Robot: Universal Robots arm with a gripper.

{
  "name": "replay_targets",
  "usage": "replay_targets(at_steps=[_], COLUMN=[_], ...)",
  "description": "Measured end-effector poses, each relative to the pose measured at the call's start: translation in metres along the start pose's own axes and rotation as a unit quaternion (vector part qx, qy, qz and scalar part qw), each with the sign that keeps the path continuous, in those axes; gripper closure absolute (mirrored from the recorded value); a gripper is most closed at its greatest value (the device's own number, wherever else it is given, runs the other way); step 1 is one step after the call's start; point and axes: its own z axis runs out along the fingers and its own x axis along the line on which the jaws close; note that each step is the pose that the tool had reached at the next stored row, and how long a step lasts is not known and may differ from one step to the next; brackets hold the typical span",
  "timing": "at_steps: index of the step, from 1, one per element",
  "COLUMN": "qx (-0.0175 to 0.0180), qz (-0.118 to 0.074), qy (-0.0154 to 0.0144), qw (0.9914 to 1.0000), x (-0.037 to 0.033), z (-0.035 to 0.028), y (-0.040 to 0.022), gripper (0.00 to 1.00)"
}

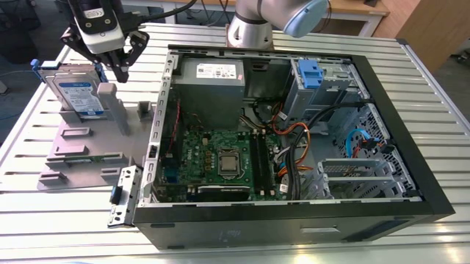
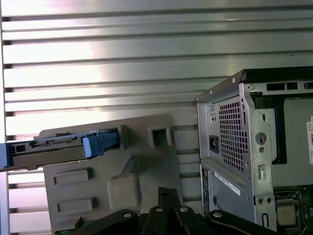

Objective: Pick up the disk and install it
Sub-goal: 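Reach for the disk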

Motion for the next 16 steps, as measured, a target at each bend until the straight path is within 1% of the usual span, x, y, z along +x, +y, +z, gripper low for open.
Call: replay_targets(at_steps=[6,16], qx=[0.0000,0.0000], qz=[0.000,0.000], qy=[0.0000,0.0000], qw=[1.00000,1.00000], x=[0.0026,0.0088], z=[0.0002,0.0001], y=[-0.0002,-0.0007], gripper=[0.89,0.89])
